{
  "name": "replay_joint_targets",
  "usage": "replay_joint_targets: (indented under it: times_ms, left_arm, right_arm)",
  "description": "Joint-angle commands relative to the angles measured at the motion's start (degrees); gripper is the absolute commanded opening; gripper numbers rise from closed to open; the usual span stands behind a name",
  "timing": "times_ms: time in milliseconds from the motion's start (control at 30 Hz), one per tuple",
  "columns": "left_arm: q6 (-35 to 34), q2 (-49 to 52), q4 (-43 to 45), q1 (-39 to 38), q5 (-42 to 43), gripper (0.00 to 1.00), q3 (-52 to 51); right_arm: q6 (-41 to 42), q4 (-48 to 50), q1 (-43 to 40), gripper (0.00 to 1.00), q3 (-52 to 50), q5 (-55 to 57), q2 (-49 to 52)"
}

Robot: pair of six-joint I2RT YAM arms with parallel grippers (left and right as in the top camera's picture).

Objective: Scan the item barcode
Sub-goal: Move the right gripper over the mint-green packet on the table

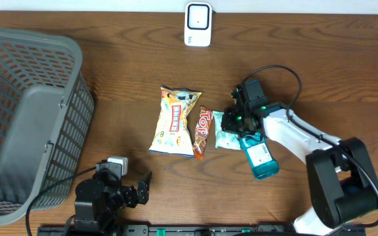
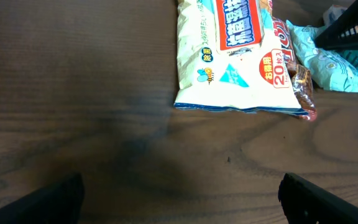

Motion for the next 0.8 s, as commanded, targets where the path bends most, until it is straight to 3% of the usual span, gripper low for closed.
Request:
replay_joint_targets:
  times_ms: [0, 233, 333, 433, 667, 767]
  left_arm:
    - [0.07, -0.35, -2.69, 0.24, 0.22, 1.0, -0.04]
    - [0.07, -0.35, -2.69, 0.24, 0.24, 1.0, -0.04]
    - [0.07, -0.35, -2.69, 0.24, 0.22, 1.0, -0.04]
    - [0.07, -0.35, -2.69, 0.24, 0.22, 1.0, -0.04]
    - [0.07, -0.35, -2.69, 0.24, 0.22, 1.0, -0.04]
    - [0.09, -0.35, -2.69, 0.24, 0.22, 1.0, -0.04]
  right_arm:
    - [0.79, -1.73, 0.55, 0.02, -0.2, 0.79, 3.82]
    - [-1.51, -13.2, -0.13, 0.02, 6.45, -2.69, -2.93]
    - [-3.17, -19.78, -0.07, 0.18, 8.94, -2.51, -8.79]
    - [-3.43, -24.57, -0.04, 0.23, 9.11, -0.83, -15.32]
    - [-4.48, -33.83, -0.02, 0.67, 9.11, 3.28, -28.98]
    - [-4.46, -36.13, -0.02, 0.75, 9.09, 3.65, -32.74]
